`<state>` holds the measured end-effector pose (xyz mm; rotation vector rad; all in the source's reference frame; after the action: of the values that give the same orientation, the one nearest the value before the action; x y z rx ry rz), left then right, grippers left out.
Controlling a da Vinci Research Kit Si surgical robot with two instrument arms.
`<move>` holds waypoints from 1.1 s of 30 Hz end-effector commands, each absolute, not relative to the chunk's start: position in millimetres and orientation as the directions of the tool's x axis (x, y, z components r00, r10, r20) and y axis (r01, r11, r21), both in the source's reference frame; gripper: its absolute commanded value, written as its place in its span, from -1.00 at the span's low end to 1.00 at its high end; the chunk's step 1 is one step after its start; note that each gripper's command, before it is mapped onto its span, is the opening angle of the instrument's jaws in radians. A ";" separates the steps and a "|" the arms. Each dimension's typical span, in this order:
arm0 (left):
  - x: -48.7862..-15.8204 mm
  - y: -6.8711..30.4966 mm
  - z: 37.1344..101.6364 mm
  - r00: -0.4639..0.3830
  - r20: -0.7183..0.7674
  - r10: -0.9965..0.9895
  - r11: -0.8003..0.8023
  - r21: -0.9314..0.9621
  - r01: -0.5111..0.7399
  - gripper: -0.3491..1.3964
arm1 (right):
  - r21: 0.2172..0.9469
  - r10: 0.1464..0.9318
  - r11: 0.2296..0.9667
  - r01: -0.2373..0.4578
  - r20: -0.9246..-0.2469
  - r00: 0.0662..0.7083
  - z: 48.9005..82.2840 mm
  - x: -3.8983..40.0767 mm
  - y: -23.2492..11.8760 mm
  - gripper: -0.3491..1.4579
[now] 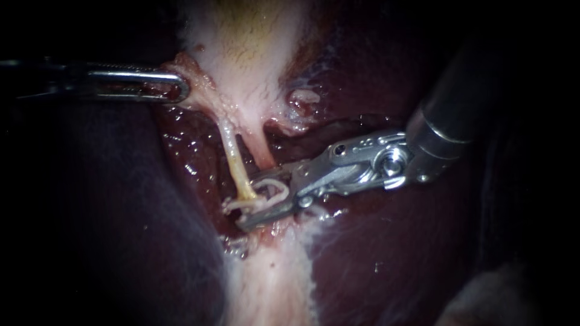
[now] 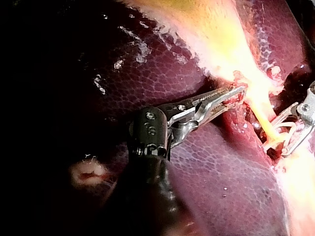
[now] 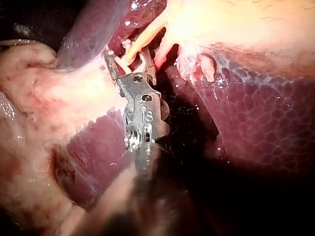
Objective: Clipping second clip left tube
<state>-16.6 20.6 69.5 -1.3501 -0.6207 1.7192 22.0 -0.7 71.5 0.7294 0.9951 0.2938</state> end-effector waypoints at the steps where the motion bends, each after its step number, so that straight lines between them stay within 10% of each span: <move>1: -16.7 20.6 69.6 -0.064 -0.531 0.845 -0.523 -0.793 -0.312 -1.00 | 0.682 0.545 0.725 0.097 -0.654 0.524 71.5 22.2 -0.7 -0.13; 33: -16.9 20.4 69.5 -0.067 -0.532 0.844 -0.524 -0.795 -0.306 -1.00 | 0.727 0.607 0.684 0.062 -0.614 0.504 69.2 23.2 1.3 -0.13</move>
<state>-16.9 20.4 69.6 -1.3524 -0.6244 1.7213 23.1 1.6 69.1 0.7697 0.9907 0.3696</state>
